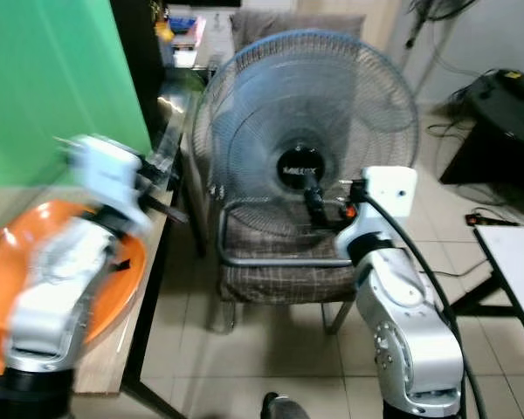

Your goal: Setting the table

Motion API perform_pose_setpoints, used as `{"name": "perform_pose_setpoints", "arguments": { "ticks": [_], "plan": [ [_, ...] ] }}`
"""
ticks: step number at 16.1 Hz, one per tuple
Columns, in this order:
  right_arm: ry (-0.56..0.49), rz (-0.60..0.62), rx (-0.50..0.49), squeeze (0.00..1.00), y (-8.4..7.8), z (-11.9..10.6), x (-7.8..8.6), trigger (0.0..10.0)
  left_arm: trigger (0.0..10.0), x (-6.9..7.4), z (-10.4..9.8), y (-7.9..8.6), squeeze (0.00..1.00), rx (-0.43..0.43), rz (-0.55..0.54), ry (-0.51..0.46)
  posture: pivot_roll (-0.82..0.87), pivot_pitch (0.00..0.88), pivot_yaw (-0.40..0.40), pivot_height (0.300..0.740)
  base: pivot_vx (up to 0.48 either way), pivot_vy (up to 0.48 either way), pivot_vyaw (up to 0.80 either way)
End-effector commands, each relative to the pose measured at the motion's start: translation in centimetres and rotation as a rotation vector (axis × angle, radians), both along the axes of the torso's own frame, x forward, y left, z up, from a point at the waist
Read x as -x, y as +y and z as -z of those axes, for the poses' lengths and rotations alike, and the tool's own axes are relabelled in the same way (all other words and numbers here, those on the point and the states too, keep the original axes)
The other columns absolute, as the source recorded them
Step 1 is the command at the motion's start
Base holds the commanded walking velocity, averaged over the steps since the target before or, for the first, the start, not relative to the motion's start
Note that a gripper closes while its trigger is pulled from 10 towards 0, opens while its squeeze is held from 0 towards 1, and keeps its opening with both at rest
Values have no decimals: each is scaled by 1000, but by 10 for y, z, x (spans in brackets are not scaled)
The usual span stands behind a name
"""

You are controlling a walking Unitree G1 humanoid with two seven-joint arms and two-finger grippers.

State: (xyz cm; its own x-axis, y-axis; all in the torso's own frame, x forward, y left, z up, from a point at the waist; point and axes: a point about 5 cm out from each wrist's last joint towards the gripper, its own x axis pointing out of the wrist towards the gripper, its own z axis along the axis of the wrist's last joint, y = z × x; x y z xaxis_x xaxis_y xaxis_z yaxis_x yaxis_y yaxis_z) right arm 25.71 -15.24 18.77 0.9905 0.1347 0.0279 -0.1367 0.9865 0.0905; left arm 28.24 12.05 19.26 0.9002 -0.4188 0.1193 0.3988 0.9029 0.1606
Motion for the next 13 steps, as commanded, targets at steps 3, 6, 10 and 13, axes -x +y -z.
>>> {"name": "perform_pose_setpoints", "arguments": {
  "ticks": [3, 6, 10, 13],
  "plan": [
    [-5, -22, -8, 0, 5, 1, 1, 10000, 10000, 1, 7, 3, 0, -37, -3, 26, 53, 0, 33, 740, 0, 0, -781],
    [-17, -58, -12, 0, 9, -1, 2, 10000, 10000, 2, 4, 4, 0, -25, -6, 25, 58, 0, 26, 740, 0, 0, -792],
    [18, 14, -1, 0, 2, 4, -2, 10000, 10000, -2, 21, 18, 0, -83, -181, 127, 67, 0, 17, 740, 0, 0, -800],
    [36, 68, 35, 0, -5, 12, -3, 10000, 10000, 1, 33, 31, 0, -12, -297, 183, 68, 0, 16, 740, 0, 0, -800]
  ]
}}
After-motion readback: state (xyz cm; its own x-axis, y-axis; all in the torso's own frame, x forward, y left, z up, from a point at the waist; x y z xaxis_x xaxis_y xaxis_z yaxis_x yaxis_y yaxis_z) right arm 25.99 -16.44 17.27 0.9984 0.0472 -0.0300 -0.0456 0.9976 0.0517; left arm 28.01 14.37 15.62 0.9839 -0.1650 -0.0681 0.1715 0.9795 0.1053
